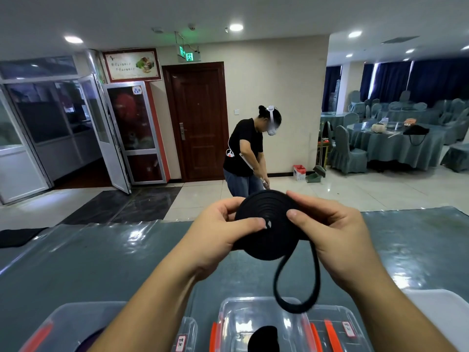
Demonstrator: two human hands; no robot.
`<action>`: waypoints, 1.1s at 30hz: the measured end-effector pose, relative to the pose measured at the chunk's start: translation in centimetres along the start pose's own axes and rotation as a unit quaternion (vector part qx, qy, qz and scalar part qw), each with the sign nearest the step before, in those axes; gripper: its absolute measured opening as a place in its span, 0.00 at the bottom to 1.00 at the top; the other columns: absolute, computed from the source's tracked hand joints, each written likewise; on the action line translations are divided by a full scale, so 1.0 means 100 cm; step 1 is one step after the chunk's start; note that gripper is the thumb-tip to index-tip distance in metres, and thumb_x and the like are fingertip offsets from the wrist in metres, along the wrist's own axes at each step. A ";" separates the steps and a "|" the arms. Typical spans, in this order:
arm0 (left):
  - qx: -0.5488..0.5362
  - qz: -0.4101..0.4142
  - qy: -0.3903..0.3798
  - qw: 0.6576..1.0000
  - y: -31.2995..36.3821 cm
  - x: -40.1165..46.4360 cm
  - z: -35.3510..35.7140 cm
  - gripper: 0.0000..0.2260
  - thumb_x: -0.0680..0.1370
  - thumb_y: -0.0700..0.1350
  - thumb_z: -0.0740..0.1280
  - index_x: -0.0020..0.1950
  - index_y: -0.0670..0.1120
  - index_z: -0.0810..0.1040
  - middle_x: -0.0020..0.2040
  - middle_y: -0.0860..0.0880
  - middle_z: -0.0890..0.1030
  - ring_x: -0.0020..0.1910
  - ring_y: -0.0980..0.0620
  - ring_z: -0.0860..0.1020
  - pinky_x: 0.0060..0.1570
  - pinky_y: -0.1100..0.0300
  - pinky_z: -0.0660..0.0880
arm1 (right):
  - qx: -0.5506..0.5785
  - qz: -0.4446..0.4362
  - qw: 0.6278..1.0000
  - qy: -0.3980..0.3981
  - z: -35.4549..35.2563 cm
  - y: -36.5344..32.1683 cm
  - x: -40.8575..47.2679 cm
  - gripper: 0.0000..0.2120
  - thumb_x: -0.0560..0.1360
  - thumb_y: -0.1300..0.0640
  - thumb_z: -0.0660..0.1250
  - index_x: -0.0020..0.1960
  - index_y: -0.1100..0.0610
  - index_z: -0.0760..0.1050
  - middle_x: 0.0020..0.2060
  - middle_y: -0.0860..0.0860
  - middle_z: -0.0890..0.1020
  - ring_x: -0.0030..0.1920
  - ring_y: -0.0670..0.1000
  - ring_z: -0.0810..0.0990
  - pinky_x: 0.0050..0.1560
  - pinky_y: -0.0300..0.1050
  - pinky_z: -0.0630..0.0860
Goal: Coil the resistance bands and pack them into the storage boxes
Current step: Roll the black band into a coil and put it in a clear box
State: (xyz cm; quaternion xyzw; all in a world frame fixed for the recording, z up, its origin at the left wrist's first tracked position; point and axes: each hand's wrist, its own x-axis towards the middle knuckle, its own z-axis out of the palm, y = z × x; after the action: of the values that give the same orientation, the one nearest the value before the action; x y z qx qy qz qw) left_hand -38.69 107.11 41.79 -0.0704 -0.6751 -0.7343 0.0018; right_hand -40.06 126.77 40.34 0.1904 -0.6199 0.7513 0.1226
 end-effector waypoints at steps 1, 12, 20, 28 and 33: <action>0.022 -0.002 -0.009 1.000 0.003 0.001 -0.002 0.11 0.76 0.32 0.72 0.58 0.39 0.83 0.48 0.41 0.87 0.44 0.47 0.86 0.40 0.59 0.81 | -0.011 0.002 1.000 -0.012 0.000 -0.001 0.000 0.17 0.74 0.70 0.72 0.55 0.51 0.85 0.46 0.48 0.89 0.49 0.49 0.88 0.49 0.36 0.82; 0.000 -0.029 0.003 1.000 -0.003 0.001 -0.003 0.13 0.75 0.33 0.74 0.59 0.40 0.83 0.50 0.39 0.87 0.46 0.45 0.86 0.42 0.58 0.82 | -0.032 0.011 0.999 0.001 -0.005 0.008 -0.002 0.16 0.75 0.69 0.72 0.56 0.52 0.85 0.47 0.49 0.89 0.50 0.49 0.88 0.51 0.41 0.84; -0.012 0.029 0.030 0.999 0.000 0.001 -0.004 0.14 0.75 0.32 0.72 0.60 0.39 0.83 0.50 0.40 0.87 0.47 0.46 0.87 0.43 0.58 0.82 | 0.062 0.033 0.997 0.019 -0.004 0.008 0.000 0.16 0.73 0.71 0.72 0.57 0.57 0.85 0.47 0.56 0.89 0.49 0.53 0.88 0.47 0.40 0.83; 0.023 0.012 -0.011 1.000 0.003 0.004 -0.008 0.13 0.74 0.31 0.74 0.57 0.40 0.84 0.49 0.41 0.88 0.47 0.46 0.86 0.44 0.58 0.82 | 0.055 0.035 0.998 0.021 -0.005 0.006 0.001 0.13 0.74 0.70 0.71 0.53 0.57 0.85 0.44 0.55 0.89 0.46 0.52 0.89 0.44 0.38 0.83; -0.046 0.022 0.025 0.998 -0.004 0.005 -0.001 0.13 0.74 0.32 0.72 0.58 0.40 0.83 0.50 0.41 0.87 0.46 0.47 0.86 0.41 0.59 0.81 | 0.075 0.033 0.995 0.055 0.000 0.012 -0.003 0.13 0.76 0.68 0.70 0.56 0.56 0.85 0.46 0.52 0.89 0.48 0.50 0.89 0.44 0.37 0.83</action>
State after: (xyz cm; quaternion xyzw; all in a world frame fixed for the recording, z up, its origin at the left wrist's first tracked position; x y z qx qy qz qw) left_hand -39.25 107.11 41.43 -0.0670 -0.6386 -0.7660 0.0311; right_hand -40.27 126.56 39.15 0.1367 -0.5597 0.8089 0.1174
